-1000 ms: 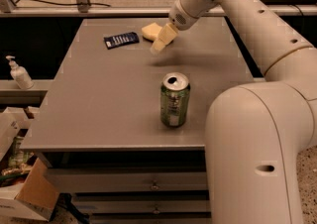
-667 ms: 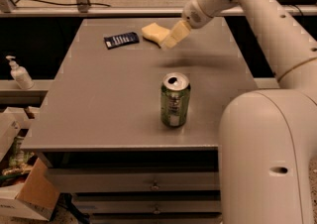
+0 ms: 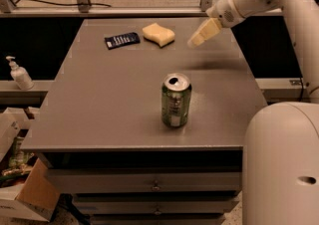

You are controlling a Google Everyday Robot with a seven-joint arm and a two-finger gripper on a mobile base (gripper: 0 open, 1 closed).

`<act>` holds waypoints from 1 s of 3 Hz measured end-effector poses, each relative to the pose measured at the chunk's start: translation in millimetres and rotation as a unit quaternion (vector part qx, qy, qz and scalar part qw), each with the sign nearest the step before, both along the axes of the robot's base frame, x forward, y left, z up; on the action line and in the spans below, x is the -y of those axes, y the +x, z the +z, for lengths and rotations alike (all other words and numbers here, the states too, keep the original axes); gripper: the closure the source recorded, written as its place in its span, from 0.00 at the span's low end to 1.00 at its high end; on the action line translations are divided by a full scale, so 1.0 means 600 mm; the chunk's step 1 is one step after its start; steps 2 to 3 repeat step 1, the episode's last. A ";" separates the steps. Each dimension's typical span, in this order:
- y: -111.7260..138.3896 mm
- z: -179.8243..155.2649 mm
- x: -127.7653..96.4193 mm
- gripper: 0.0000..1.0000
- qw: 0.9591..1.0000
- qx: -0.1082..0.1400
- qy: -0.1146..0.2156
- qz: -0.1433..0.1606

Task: Move sponge near rxbar blueberry

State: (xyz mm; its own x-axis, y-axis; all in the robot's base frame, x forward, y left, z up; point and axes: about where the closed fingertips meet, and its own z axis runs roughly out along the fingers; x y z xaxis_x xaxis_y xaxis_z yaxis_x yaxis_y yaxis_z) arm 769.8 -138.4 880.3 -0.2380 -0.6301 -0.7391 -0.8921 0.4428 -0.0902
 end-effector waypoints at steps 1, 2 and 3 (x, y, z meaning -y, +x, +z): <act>-0.001 0.003 0.009 0.00 1.000 0.003 0.002 -0.002; -0.001 0.003 0.009 0.00 1.000 0.003 0.002 -0.002; -0.001 0.003 0.009 0.00 1.000 0.003 0.002 -0.002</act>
Offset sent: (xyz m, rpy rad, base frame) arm 0.0000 0.0000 0.0000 0.0000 0.0000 0.0000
